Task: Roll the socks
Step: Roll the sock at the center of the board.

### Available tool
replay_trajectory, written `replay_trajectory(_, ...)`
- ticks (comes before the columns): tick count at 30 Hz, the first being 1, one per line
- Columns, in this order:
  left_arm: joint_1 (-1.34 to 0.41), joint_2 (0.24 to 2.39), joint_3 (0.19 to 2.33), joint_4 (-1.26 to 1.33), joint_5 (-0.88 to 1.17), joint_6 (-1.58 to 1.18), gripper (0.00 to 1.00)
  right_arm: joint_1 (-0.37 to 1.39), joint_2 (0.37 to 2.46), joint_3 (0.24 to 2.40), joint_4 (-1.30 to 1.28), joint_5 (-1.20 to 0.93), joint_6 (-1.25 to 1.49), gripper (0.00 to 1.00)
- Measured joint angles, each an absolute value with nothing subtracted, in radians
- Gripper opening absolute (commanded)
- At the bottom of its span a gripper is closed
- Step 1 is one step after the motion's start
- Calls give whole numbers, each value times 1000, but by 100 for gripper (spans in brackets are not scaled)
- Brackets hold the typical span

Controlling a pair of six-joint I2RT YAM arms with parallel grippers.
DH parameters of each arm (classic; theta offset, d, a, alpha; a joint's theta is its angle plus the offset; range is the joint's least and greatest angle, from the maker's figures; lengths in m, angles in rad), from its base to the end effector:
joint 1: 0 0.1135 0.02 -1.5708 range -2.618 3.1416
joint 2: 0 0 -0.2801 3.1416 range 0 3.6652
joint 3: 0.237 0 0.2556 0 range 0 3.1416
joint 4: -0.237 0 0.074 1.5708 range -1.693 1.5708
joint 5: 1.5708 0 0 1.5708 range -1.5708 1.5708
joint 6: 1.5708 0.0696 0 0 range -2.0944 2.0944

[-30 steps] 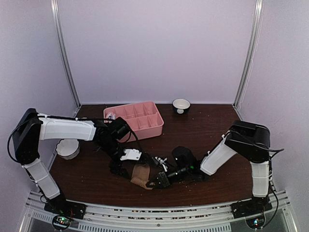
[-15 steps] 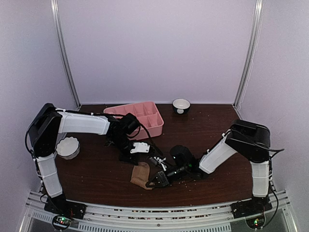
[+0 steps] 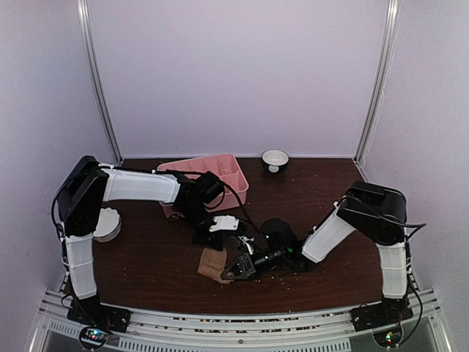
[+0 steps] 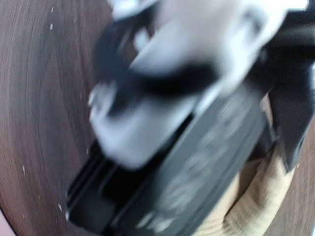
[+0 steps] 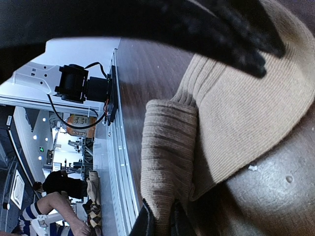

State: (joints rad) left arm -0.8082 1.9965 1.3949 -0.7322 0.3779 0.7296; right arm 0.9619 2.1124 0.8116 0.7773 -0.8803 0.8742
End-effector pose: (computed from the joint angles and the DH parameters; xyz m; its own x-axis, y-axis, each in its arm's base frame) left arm 0.2626 -0.3120 0.1426 -0.0127 0.9101 -0.4141 0.9932 -0.0366 -0.1109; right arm 0.1796 0.3514 0.0709 -0.8771 -0.4038 -0.2601 -0.3609 0.1969 0.9116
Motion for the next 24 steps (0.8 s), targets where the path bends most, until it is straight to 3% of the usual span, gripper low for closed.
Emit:
replay_trajectory(3,-815,2009,1417,-739,419,727,0,959,2120,814,797,-880,918,0)
replay_trajectory(6,-817,2009,1423,-761,463,727,15,958,2126,814,814,-879,957,0)
replay_trajectory(7,-817,2008,1423,-765,472,727,67,958,2127,814,818,-877,967,0)
replay_trajectory(8,-817,2006,1423,-770,476,731,94,958,2128,814,818,-875,976,0)
replay_trajectory(10,-817,1994,1421,-786,471,730,98,958,2128,815,817,-870,983,0)
replay_trajectory(19,-821,1758,1323,-860,471,766,98,957,2127,838,764,-866,997,0)
replay_trajectory(24,-872,1812,1257,-867,498,771,98,957,2127,846,747,-863,1008,0)
